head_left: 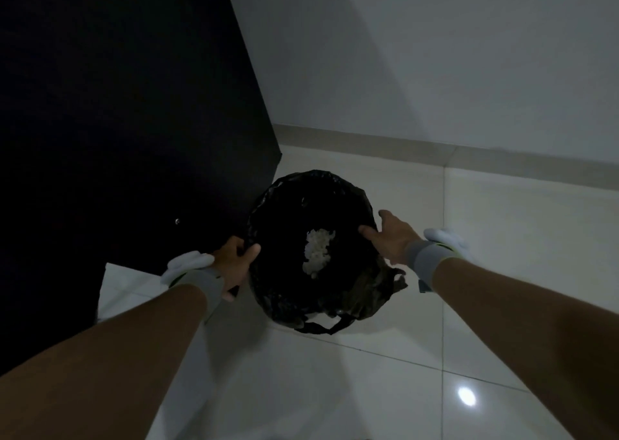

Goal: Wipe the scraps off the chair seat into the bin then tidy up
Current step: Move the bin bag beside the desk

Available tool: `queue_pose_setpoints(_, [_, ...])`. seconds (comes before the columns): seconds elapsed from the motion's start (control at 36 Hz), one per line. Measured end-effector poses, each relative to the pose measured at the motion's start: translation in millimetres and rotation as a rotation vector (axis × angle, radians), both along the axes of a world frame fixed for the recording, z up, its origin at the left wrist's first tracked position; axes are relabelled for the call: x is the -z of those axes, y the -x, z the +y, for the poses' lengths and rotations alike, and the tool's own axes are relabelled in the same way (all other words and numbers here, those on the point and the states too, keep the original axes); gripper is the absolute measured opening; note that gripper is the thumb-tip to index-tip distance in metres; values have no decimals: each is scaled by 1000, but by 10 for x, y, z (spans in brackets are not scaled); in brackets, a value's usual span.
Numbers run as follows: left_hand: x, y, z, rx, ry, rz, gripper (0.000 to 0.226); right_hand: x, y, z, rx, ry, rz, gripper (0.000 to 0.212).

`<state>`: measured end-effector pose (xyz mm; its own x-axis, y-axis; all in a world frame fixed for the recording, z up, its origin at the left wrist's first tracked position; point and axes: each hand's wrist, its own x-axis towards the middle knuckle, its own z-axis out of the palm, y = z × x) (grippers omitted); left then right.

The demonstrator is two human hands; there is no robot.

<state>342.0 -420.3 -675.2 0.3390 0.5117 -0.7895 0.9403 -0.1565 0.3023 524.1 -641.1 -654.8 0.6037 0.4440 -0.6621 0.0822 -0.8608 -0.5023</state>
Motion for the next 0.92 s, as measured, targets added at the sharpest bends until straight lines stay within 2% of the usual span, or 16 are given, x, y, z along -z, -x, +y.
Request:
queue_pose_setpoints(0.08, [-161, -27, -15, 49, -14, -1, 65, -184, 24, -46, 19, -3, -13, 66])
queue_pose_setpoints(0.22, [-445, -65, -56, 124, -73, -122, 62, -504, 131, -29, -12, -77, -45, 56])
queue_pose_setpoints(0.39, [-1036, 66, -207, 243, -151, -165, 60, -1167, 438, 0, -36, -155, -27, 61])
queue_pose_setpoints(0.61, [-2247, 551, -423, 297, -273, -224, 59, -2554, 1146, -137, -158, -245, -80, 63])
queue_pose_setpoints(0.64, [-2529, 672, -437, 281, -291, -247, 59, -2835, 1286, -140, -189, -242, -109, 64])
queue_pose_setpoints(0.72, [-2830, 830, -580, 286, -291, -273, 59, -3052, 1540, -184, -231, -238, -126, 65])
queue_pose_setpoints(0.81, [-3422, 1343, -865, 267, -334, -284, 61, -3545, 2000, -371, -308, -244, -125, 65])
queue_pose_setpoints(0.83, [-3424, 1378, -909, 292, -339, -282, 62, -3520, 2045, -398, -317, -243, -124, 66])
queue_pose_setpoints(0.89, [-3862, 1826, -1104, 259, -393, -257, 63, -3909, 2429, -547, -380, -260, -129, 68])
queue_pose_setpoints(0.92, [-3904, 1815, -1134, 270, -404, -262, 64, -3922, 2441, -550, -393, -273, -135, 70])
